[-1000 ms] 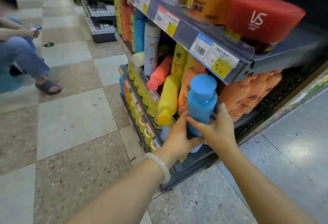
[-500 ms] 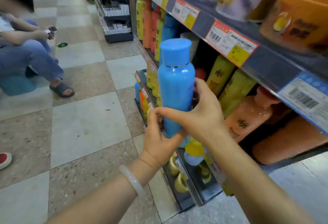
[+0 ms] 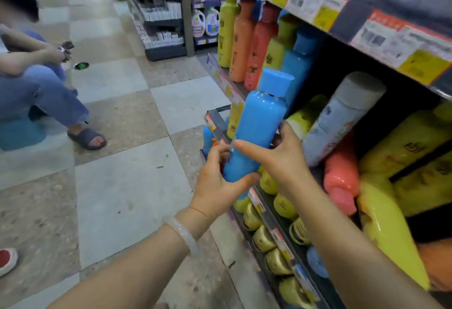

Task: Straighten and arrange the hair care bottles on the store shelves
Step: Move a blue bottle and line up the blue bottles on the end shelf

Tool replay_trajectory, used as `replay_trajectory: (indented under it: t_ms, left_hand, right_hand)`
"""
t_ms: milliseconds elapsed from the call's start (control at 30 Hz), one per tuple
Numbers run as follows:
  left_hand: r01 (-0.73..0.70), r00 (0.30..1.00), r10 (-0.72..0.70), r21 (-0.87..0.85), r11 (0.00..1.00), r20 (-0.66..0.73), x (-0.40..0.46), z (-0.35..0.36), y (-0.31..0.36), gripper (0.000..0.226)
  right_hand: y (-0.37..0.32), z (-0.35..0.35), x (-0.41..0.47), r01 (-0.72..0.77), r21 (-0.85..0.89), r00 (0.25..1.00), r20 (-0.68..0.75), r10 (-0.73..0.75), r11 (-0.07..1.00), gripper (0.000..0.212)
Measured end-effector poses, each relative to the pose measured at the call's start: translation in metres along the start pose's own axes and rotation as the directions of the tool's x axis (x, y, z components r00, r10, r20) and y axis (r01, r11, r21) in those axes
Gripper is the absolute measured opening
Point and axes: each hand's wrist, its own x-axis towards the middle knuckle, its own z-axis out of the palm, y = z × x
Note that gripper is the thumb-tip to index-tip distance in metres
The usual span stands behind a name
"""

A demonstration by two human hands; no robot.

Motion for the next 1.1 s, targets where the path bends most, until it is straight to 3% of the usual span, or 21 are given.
replay_trajectory:
  t_ms: [167, 233, 400, 467, 633, 833, 1100]
  left_hand:
    - [0.028, 0.986, -0.026, -0.011, 1.000, 0.164, 0.062, -0.043, -0.006, 0.057]
    - [0.103, 0.966, -0.096, -0.015, 0.995, 0.238, 0.085, -0.055, -0.009, 0.062]
    - [0.181, 0.834, -0.182, 0.053, 0.982, 0.522, 0.137, -0.071, -0.012, 0.077]
    - [0.194, 0.801, -0.191, 0.055, 0.979, 0.567, 0.154, -0.074, -0.011, 0.077]
    - [0.191, 0.858, -0.171, 0.009, 0.982, 0.484, 0.193, -0.078, -0.007, 0.071]
    - [0.152, 0.948, -0.137, -0.034, 0.988, 0.287, 0.256, -0.083, -0.011, 0.058]
    - [0.117, 0.982, -0.108, -0.049, 0.992, 0.157, 0.335, -0.103, -0.020, 0.058]
  right_hand:
    - [-0.007, 0.043, 0.038, 0.011, 0.058, 1.000, -0.026, -0.009, 0.998, 0.046]
    - [-0.010, 0.054, 0.050, 0.013, 0.048, 1.000, -0.024, -0.012, 0.999, 0.048]
    - [-0.012, 0.066, 0.076, -0.022, 0.040, 0.999, -0.028, 0.023, 0.999, 0.052]
    - [-0.013, 0.067, 0.090, -0.033, 0.042, 0.999, -0.014, 0.034, 0.999, 0.054]
    - [-0.014, 0.075, 0.136, -0.030, 0.028, 0.999, 0.042, 0.029, 0.999, 0.065]
    - [-0.014, 0.102, 0.208, -0.011, 0.020, 0.998, 0.068, 0.009, 1.000, 0.073]
    - [-0.009, 0.146, 0.289, 0.066, -0.031, 0.997, -0.035, -0.067, 0.997, 0.059]
